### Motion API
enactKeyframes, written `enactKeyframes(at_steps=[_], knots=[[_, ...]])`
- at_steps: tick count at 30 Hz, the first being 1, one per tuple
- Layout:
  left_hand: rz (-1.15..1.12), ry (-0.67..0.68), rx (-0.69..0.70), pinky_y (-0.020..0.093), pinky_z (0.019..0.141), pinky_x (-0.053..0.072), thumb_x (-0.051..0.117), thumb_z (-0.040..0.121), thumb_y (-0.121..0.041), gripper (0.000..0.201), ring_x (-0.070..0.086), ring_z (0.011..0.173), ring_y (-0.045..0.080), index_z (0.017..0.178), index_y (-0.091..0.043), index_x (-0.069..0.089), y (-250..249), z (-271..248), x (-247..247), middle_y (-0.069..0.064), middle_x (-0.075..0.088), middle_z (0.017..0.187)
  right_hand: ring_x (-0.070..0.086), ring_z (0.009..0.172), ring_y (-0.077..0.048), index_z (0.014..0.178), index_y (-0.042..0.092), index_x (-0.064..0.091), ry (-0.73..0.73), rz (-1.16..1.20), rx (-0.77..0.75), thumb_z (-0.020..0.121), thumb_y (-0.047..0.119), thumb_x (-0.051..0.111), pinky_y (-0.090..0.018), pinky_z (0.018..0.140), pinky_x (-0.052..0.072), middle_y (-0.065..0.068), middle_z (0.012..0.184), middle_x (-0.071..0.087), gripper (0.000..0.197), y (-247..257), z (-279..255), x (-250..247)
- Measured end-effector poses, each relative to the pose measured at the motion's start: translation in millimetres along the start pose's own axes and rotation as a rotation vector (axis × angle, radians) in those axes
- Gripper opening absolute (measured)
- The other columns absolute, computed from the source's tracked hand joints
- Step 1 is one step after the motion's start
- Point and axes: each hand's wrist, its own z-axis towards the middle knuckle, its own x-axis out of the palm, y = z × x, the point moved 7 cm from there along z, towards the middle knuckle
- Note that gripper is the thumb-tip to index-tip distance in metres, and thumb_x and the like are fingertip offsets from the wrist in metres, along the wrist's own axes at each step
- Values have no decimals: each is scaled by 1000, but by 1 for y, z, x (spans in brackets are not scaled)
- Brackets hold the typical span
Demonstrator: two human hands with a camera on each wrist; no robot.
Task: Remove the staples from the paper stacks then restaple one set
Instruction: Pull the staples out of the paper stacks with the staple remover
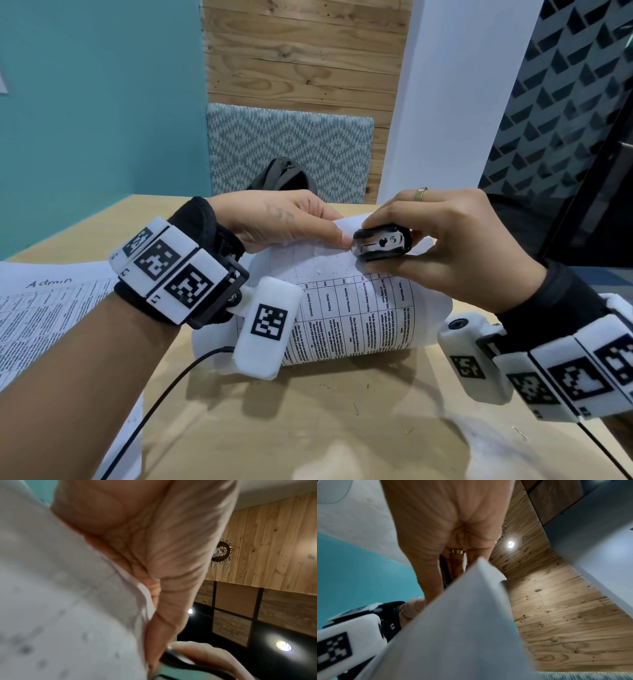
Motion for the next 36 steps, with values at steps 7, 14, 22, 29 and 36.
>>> enactKeyframes(at_steps=[7,14,22,29,36], knots=[[10,-151,89,21,86,50,74,70,-11,32,62,88,15,100,-1,67,-8,3,-8,16,67,102,64,70,-15,88,9,73,-65,138,86,62,29,81,-35,56,52,-1,76,69,34,-10,1,-6],[-32,-154,143,12,63,50,65,66,-12,14,65,66,4,80,-8,67,-18,-3,-3,-3,70,71,70,78,-17,87,12,72,-102,421,230,51,30,89,-42,69,57,-4,80,73,43,-21,-1,-10],[4,-180,170,13,57,44,66,73,-13,7,55,57,7,75,-8,63,-22,-4,2,-2,60,64,69,83,-30,87,7,70,-114,611,293,52,35,81,-43,79,56,-14,89,72,46,-28,-2,-12],[117,-203,175,9,51,35,67,77,-11,12,45,54,3,67,-15,62,-28,-7,3,-8,54,58,70,80,-30,82,9,71,-138,618,376,49,36,84,-48,79,55,-13,82,73,45,-33,-2,-9],[190,-227,179,12,53,38,73,77,-17,14,52,59,6,83,-7,67,-31,-8,6,0,60,70,68,67,-20,74,5,72,-153,640,498,49,15,85,-35,70,56,-14,72,72,30,-36,-3,-11]])
